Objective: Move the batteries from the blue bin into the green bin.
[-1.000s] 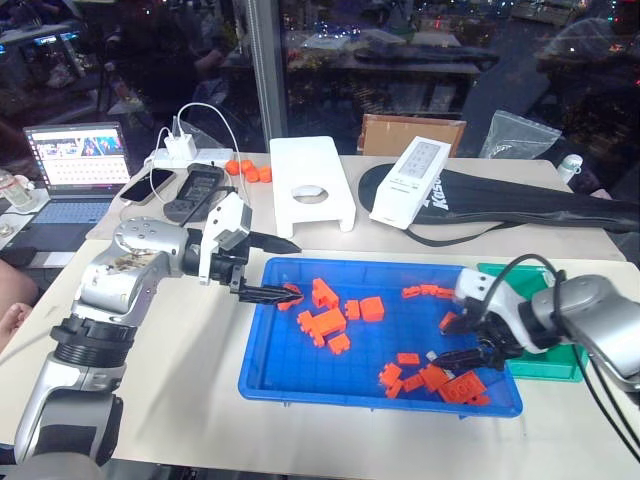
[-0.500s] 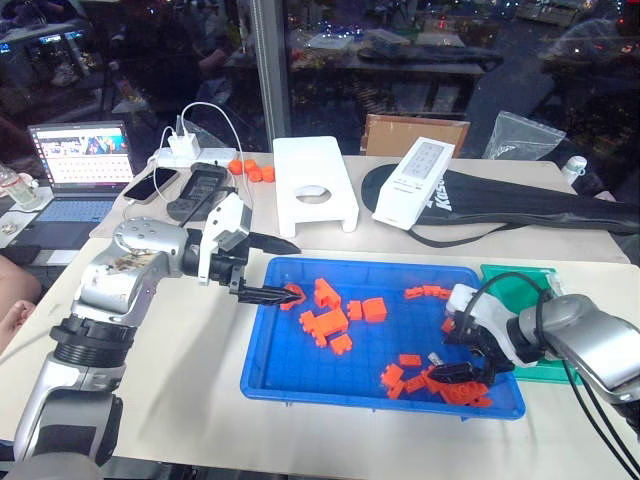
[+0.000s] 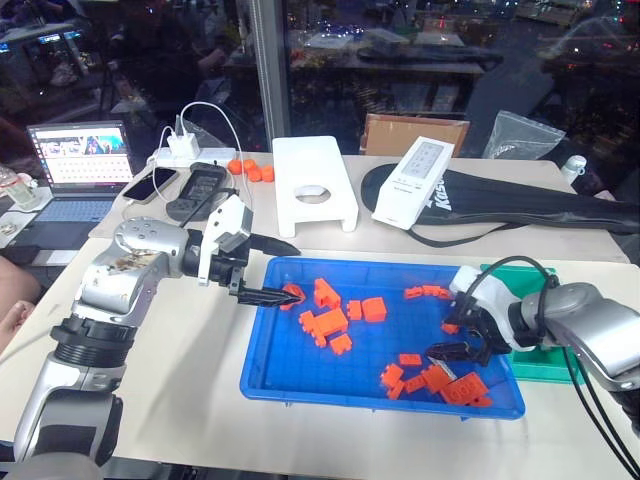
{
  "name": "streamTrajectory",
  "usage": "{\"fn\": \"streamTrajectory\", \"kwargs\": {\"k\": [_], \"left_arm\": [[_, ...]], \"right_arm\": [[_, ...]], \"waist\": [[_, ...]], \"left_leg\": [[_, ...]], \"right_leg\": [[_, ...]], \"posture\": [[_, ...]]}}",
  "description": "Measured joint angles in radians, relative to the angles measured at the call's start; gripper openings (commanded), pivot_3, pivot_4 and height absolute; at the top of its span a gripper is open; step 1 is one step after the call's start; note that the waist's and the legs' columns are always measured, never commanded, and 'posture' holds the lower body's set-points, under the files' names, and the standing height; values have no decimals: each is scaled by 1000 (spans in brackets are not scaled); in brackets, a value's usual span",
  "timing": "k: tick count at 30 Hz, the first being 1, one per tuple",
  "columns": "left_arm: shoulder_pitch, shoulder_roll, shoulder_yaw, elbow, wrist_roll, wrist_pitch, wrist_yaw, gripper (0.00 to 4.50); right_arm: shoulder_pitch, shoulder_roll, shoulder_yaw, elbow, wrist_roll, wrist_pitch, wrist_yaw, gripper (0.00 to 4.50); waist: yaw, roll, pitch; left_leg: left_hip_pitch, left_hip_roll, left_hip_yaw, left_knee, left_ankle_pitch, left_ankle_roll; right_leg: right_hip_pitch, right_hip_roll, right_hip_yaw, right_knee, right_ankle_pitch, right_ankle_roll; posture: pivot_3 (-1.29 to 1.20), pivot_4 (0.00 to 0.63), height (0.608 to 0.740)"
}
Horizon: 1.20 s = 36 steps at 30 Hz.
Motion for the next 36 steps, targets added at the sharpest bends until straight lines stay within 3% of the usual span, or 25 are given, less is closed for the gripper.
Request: {"fn": "streamTrajectory", "kwargs": {"k": [1, 4, 8, 17, 20, 36], "left_arm": [[0, 0, 0, 0, 1, -1, 0, 4500], [0, 0, 0, 0, 2, -3, -1, 4500], [0, 0, 0, 0, 3, -4, -1, 4500], [0, 0, 0, 0, 11, -13, -3, 4500], [0, 0, 0, 0, 19, -14, -4, 4500], [0, 0, 0, 1, 19, -14, -6, 4500]], "right_arm": [[0, 2, 0, 0, 3, 8, -2, 4488], [0, 3, 4, -5, 12, 18, -4, 3882], [5, 2, 12, -16, 29, 33, -3, 2594], [26, 1, 20, -26, 31, 40, -9, 2594], [27, 1, 20, -27, 39, 52, -8, 1948], [34, -5, 34, -29, 35, 52, -28, 1948]], "waist": [[0, 0, 0], [-1, 0, 0], [-1, 0, 0], [-1, 0, 0], [-1, 0, 0], [-1, 0, 0]], "left_leg": [[0, 0, 0, 0, 0, 0], [0, 0, 0, 0, 0, 0], [0, 0, 0, 0, 0, 0], [0, 0, 0, 0, 0, 0], [0, 0, 0, 0, 0, 0], [0, 0, 0, 0, 0, 0]], "right_leg": [[0, 0, 0, 0, 0, 0], [0, 0, 0, 0, 0, 0], [0, 0, 0, 0, 0, 0], [0, 0, 0, 0, 0, 0], [0, 0, 0, 0, 0, 0], [0, 0, 0, 0, 0, 0]], "posture": [[0, 150, 712], [0, 150, 712], [0, 150, 712], [0, 150, 712], [0, 150, 712], [0, 150, 712]]}}
